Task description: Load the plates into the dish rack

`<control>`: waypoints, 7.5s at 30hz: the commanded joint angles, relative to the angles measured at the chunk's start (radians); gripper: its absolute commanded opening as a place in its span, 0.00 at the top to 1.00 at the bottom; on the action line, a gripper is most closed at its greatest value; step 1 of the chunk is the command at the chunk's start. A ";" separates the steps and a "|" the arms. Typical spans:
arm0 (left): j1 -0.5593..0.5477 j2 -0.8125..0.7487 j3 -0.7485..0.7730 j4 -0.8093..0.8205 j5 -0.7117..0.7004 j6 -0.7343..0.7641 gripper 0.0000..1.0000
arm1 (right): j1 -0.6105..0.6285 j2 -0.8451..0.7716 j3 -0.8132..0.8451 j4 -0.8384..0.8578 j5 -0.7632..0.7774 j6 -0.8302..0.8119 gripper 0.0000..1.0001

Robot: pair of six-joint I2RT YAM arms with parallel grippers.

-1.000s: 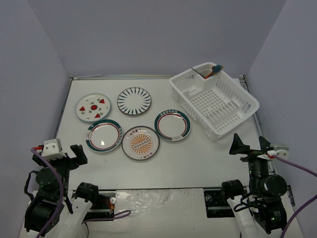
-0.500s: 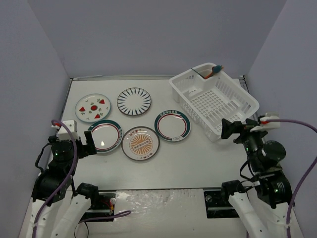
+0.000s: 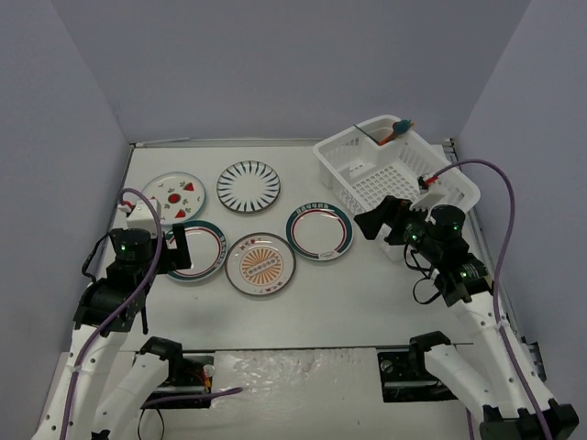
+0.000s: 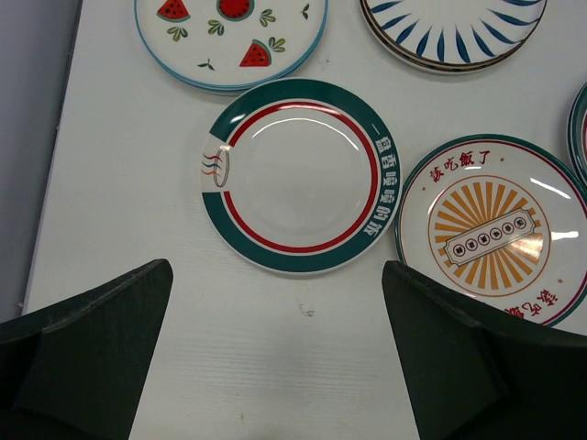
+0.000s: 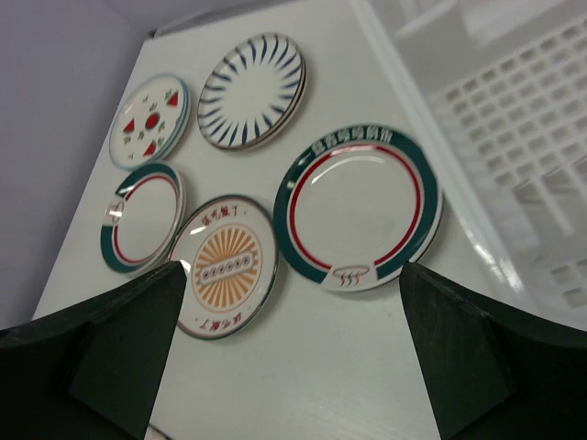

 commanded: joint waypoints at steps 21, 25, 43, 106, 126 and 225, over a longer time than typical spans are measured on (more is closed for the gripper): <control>-0.002 -0.044 -0.047 0.107 0.016 -0.026 0.03 | 0.585 0.624 -0.273 0.833 0.399 0.449 0.16; -0.001 -0.037 -0.044 0.109 0.020 -0.023 0.03 | 0.587 0.712 -0.273 0.884 0.393 0.478 0.20; -0.001 -0.047 -0.044 0.105 0.007 -0.016 0.03 | 0.588 0.943 -0.302 1.054 0.323 0.569 0.51; -0.004 -0.055 -0.047 0.109 0.022 -0.013 0.03 | -0.316 0.503 0.622 0.047 0.271 -1.202 1.00; -0.004 0.006 -0.051 0.106 -0.057 0.009 0.03 | -0.382 0.696 0.561 0.262 0.199 -1.357 1.00; 0.141 0.250 -0.148 0.085 -0.015 -0.561 0.03 | 0.003 0.233 -0.111 0.777 -0.128 0.203 0.00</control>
